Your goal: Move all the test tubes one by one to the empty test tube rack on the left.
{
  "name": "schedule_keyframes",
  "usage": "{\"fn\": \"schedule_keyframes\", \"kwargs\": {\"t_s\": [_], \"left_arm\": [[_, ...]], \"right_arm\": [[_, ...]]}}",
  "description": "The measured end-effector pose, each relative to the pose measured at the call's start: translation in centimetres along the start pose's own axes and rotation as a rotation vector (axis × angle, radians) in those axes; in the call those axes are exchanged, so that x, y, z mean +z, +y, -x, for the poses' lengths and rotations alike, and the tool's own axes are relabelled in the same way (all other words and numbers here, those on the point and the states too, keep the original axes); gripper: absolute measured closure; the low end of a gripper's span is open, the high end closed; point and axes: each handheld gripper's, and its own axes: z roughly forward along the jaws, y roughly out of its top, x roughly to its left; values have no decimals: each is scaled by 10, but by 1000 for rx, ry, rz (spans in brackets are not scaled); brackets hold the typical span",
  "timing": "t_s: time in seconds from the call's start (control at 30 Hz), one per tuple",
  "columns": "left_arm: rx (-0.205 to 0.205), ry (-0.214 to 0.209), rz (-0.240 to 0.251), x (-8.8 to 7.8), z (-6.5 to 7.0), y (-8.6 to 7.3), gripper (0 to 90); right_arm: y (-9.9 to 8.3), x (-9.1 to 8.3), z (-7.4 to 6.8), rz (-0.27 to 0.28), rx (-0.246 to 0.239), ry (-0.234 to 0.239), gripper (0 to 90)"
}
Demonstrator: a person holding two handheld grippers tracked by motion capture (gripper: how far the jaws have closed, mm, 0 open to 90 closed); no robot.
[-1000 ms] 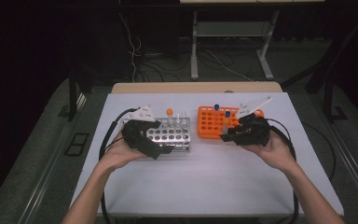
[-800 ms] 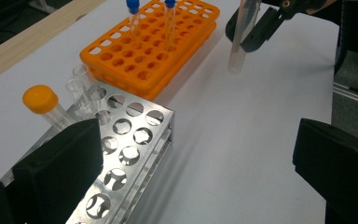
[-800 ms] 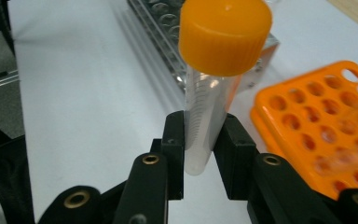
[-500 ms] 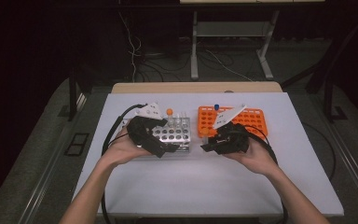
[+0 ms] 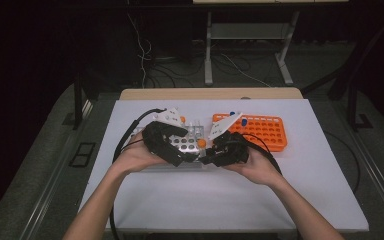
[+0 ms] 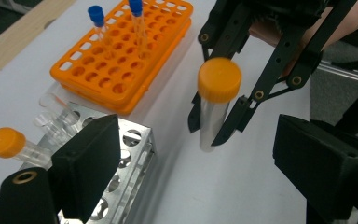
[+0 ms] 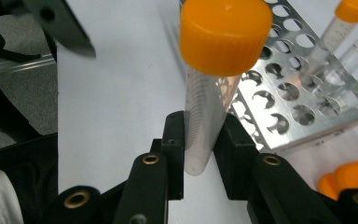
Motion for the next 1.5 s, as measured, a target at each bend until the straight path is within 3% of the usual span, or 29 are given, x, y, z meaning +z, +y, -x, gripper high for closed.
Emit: {"fn": "schedule_keyframes", "kwargs": {"t_s": [0.33, 0.6, 0.77, 1.23, 1.33, 1.47, 1.5], "left_arm": [[24, -38, -28, -1, -1, 8, 329], [26, -16, -39, -4, -6, 6, 656], [20, -21, -39, -7, -7, 5, 682], [-4, 53, -26, -28, -25, 3, 684], [-8, 68, -25, -32, -30, 4, 684], [-14, 92, -18, -36, -39, 5, 684], [-12, 97, -21, -36, -41, 5, 684]], "right_arm": [[17, 8, -5, 8, -28, 30, 736], [27, 14, -5, 21, -26, 41, 734], [28, 17, -4, 32, -21, 51, 726], [22, -4, 6, 86, 32, -34, 338], [20, -7, 7, 92, 49, -51, 160], [17, -10, 7, 75, 53, -54, 80], [16, -11, 8, 77, 53, -51, 0]]}}
